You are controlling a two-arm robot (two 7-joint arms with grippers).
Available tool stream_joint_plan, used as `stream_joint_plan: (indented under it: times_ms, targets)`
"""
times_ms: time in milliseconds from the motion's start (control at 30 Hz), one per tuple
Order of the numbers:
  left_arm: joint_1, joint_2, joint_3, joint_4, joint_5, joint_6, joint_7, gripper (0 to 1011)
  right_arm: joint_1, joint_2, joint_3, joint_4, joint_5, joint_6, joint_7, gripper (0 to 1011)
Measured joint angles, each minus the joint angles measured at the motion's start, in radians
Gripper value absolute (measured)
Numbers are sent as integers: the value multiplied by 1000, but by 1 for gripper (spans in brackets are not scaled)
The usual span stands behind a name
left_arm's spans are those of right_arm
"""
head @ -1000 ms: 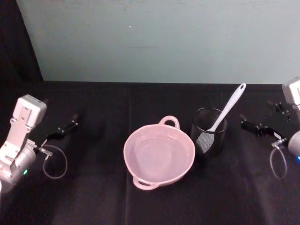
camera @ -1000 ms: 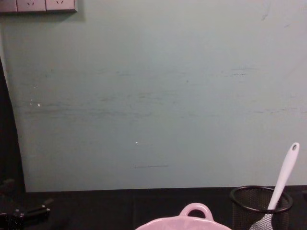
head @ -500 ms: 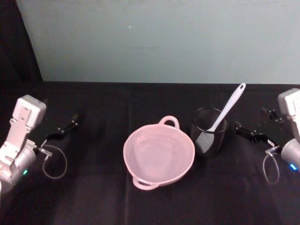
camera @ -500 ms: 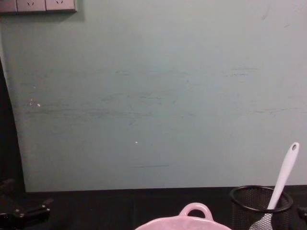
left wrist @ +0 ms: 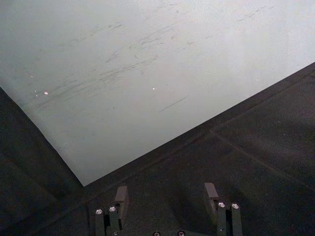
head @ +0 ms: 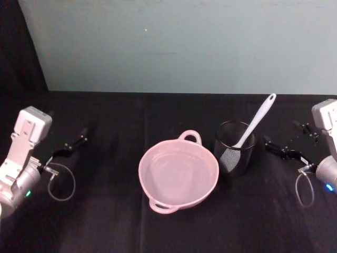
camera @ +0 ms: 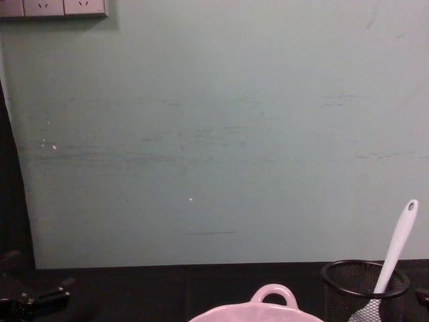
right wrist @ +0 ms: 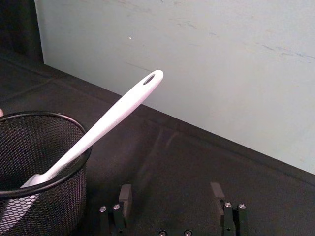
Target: Use the one hand to pick up the spoon and stir the clear water in the bowl.
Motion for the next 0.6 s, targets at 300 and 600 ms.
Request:
stream_joint_plan:
  times_ms: [300, 600]
  targets:
    - [0, 0, 0, 0, 0, 0, 0, 1005, -1, -1, 1, 1, 5, -4, 1, 1003]
    - [0, 0, 0, 0, 0, 0, 0, 1005, -1, -1, 2, 2, 6, -6, 1, 1003]
